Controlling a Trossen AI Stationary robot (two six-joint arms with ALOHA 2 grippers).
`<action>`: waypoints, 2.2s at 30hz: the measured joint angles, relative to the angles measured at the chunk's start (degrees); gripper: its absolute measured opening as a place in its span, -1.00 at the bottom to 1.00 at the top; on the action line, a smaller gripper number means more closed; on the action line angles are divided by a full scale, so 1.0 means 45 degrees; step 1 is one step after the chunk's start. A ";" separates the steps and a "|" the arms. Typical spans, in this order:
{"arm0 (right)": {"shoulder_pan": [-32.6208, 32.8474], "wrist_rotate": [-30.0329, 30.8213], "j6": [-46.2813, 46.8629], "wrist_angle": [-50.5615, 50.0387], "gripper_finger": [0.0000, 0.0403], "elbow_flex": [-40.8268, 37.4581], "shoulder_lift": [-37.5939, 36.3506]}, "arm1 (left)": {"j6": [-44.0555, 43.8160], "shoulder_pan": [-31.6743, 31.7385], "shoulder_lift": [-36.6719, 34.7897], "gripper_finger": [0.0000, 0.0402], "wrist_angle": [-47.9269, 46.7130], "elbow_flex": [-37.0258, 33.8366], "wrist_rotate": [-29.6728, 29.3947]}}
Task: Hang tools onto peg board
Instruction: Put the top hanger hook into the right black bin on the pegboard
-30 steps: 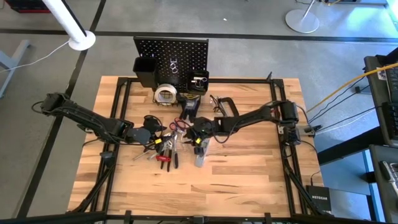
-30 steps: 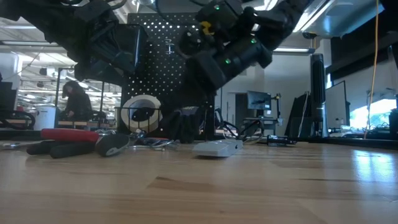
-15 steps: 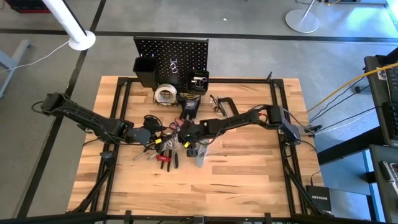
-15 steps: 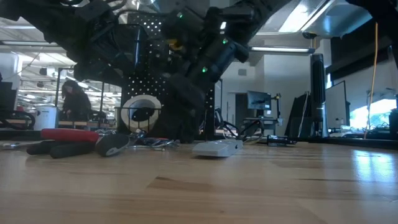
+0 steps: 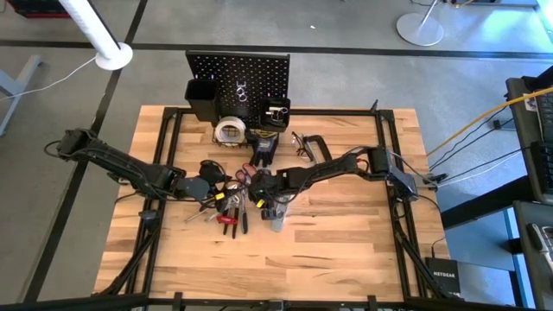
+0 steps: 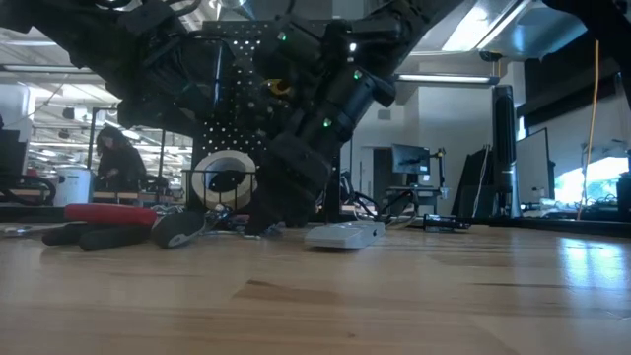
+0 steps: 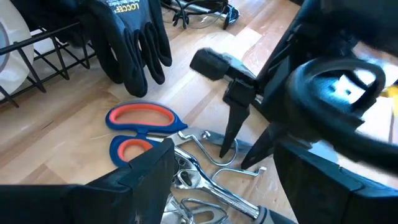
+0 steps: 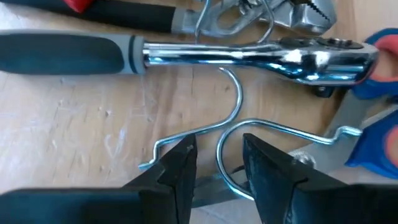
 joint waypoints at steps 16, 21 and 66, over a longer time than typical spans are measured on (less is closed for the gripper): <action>-0.0026 0.0064 0.0005 0.0018 -0.82 0.0039 0.0273 | 0.0000 0.0005 -0.0002 0.30 0.0006 -0.0005 0.0000; -0.0031 0.0176 -0.0045 0.0032 -0.93 0.0034 0.0289 | 0.0000 0.0005 0.0000 0.30 0.0001 -0.0005 0.0000; 0.0322 -0.0454 0.0458 -0.2356 -0.72 -0.0005 -0.2269 | -0.0001 0.0005 0.0000 0.30 0.0007 -0.0013 0.0000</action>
